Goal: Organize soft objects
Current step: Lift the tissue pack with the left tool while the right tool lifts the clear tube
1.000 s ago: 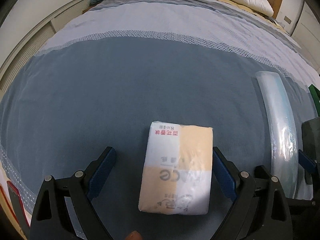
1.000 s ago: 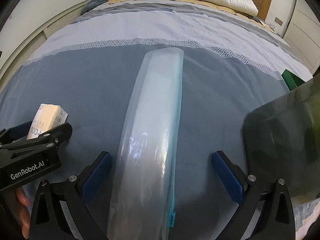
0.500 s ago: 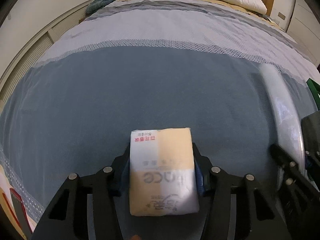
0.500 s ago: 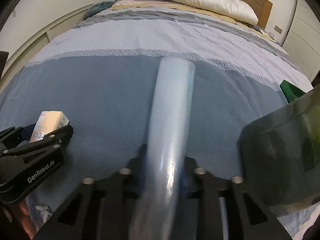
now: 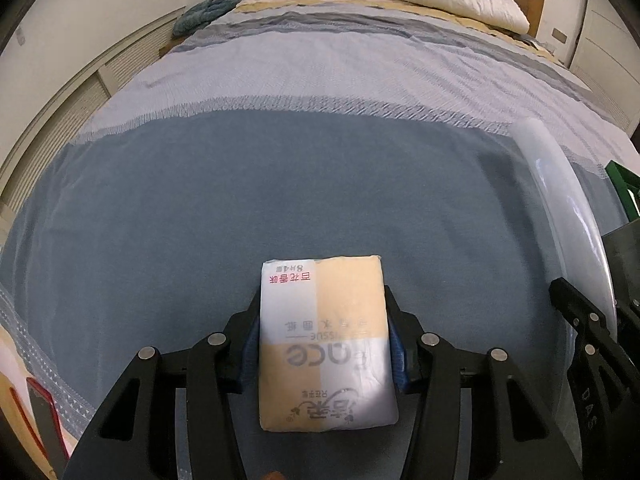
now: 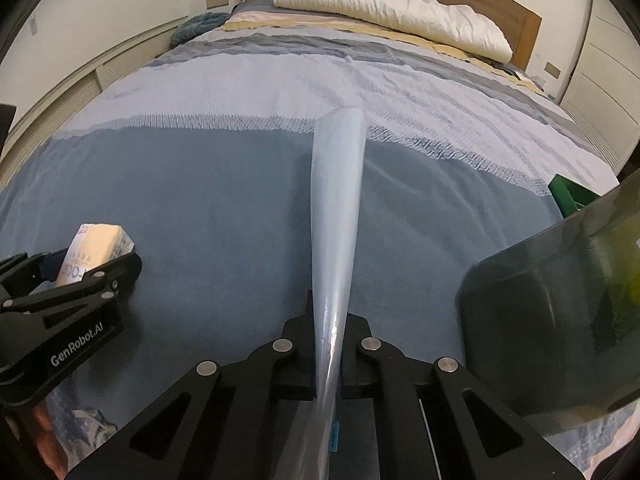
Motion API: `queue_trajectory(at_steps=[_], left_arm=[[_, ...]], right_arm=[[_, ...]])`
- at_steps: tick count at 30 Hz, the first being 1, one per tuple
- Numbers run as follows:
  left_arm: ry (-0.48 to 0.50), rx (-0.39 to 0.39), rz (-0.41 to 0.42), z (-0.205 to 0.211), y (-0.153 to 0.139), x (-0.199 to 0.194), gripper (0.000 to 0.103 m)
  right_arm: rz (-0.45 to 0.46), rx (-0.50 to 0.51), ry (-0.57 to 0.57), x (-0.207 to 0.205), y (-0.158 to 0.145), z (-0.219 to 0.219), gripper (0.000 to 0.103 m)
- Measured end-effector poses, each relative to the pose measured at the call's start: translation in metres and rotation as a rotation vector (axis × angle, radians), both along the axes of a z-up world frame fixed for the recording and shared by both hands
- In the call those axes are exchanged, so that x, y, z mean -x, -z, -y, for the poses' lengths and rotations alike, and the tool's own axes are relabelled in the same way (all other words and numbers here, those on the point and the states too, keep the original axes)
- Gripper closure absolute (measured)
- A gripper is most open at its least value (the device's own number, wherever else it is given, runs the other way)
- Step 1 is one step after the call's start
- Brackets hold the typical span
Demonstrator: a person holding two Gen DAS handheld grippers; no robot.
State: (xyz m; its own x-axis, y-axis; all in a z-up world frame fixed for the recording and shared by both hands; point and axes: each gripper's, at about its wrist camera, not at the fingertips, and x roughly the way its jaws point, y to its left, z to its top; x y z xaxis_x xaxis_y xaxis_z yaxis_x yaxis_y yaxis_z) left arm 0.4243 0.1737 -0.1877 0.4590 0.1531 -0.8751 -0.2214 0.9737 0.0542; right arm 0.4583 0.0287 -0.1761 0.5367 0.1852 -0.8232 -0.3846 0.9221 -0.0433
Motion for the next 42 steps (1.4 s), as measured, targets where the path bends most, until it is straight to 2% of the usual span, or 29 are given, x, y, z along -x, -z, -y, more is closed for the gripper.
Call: queue_trajectory(at_steps=[15, 33, 42], left_arm=[[0.045, -0.04, 0.041, 0.027, -0.051, 0.016, 0.057], [0.079, -0.052, 0.077, 0.061, -0.105, 0.077, 0.057], [0.056, -0.039, 0.072, 0.063, -0.117, 0.122, 0.057]], right_arm=[[0.028, -0.062, 0.013, 0.02, -0.054, 0.031, 0.099], [0.05, -0.08, -0.067, 0.105, -0.102, 0.102, 0.099], [0.07, -0.076, -0.126, 0.154, -0.125, 0.127, 0.099]])
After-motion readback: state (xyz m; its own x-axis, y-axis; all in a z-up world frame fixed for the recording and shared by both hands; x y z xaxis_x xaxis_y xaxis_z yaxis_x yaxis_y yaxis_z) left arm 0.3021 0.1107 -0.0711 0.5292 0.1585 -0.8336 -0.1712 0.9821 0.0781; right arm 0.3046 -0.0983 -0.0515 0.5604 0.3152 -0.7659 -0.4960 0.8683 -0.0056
